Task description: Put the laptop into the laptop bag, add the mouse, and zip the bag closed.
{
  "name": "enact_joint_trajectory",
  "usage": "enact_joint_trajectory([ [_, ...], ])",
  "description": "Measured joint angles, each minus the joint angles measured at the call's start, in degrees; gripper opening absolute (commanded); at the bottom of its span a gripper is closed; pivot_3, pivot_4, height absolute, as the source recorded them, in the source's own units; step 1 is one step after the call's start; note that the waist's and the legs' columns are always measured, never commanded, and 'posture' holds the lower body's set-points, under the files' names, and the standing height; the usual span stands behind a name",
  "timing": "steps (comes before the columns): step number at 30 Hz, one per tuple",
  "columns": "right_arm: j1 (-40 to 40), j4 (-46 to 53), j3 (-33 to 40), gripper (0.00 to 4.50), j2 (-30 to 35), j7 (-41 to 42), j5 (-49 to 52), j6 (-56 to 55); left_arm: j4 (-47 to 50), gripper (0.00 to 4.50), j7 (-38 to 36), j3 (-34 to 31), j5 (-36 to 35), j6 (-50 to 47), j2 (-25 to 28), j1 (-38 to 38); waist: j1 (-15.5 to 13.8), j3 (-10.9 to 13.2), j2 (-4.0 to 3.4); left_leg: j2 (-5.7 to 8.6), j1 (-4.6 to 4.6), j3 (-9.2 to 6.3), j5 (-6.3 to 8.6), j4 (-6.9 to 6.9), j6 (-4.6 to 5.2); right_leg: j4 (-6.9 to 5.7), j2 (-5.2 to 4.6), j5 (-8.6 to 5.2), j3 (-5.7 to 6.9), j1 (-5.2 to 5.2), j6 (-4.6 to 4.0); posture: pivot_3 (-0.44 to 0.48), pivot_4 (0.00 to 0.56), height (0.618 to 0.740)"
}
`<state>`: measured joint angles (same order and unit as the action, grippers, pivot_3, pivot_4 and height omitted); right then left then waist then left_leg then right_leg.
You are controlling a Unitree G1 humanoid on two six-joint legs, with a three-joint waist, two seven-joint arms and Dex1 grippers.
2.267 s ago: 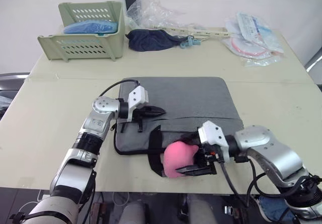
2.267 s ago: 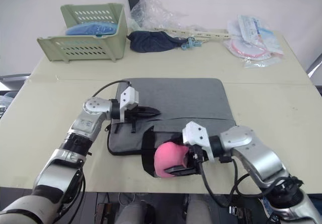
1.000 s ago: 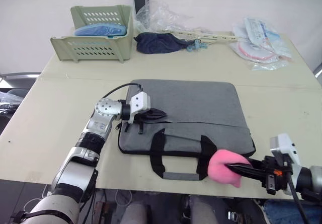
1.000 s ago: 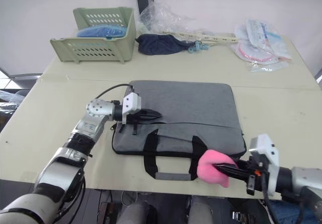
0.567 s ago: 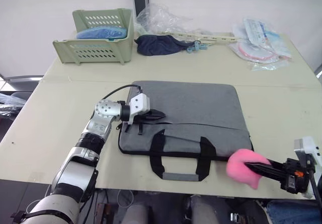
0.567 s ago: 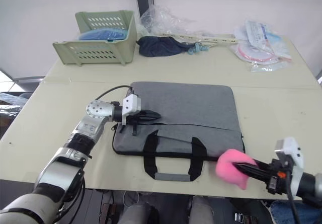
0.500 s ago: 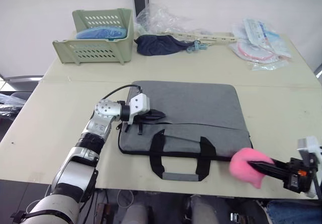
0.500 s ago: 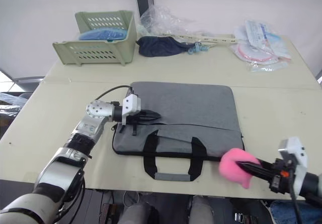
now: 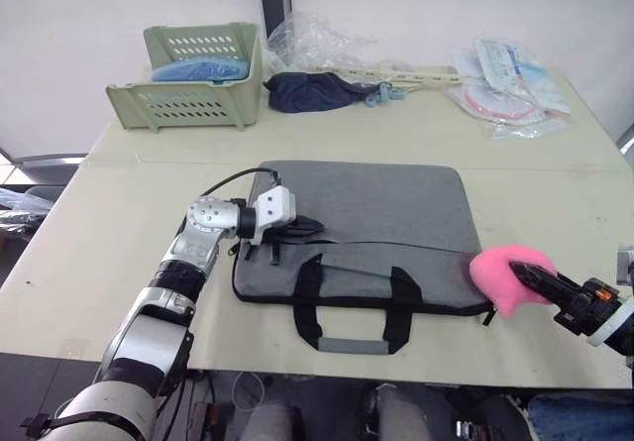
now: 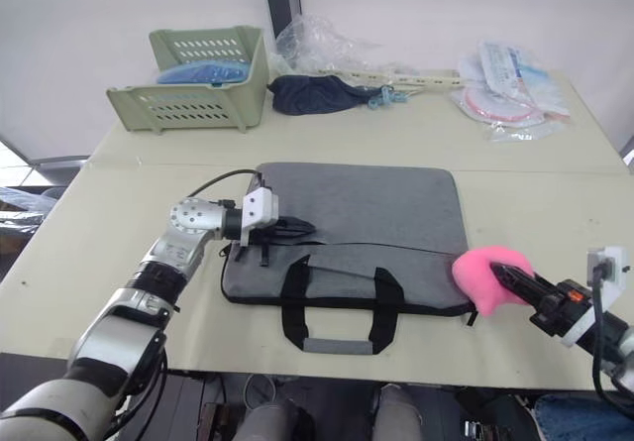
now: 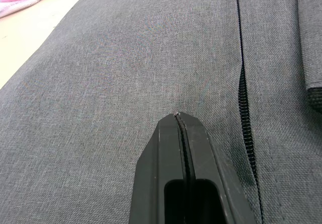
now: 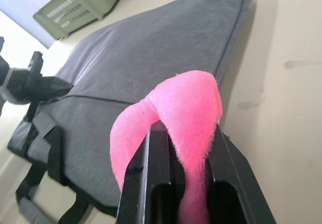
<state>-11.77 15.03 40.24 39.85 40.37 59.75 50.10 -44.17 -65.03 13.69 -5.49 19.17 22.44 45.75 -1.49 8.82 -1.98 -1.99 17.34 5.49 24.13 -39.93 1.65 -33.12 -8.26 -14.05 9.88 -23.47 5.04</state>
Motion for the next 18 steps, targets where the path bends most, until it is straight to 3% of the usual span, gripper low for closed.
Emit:
enact_joint_trajectory([
  [18, 6.57, -6.44, -0.1, 0.0, -4.06, -10.24, -3.26, -1.38, -0.31, 0.0, -0.09, 0.0, 0.0, 0.05, 0.19, -0.04, 0.17, -0.09, -0.08, 0.05, 0.05, 0.11, 0.0, 0.05, 0.02, -0.08, -0.04, 0.0, -0.09, -0.01, 0.01, 0.0, 0.15, 0.74],
])
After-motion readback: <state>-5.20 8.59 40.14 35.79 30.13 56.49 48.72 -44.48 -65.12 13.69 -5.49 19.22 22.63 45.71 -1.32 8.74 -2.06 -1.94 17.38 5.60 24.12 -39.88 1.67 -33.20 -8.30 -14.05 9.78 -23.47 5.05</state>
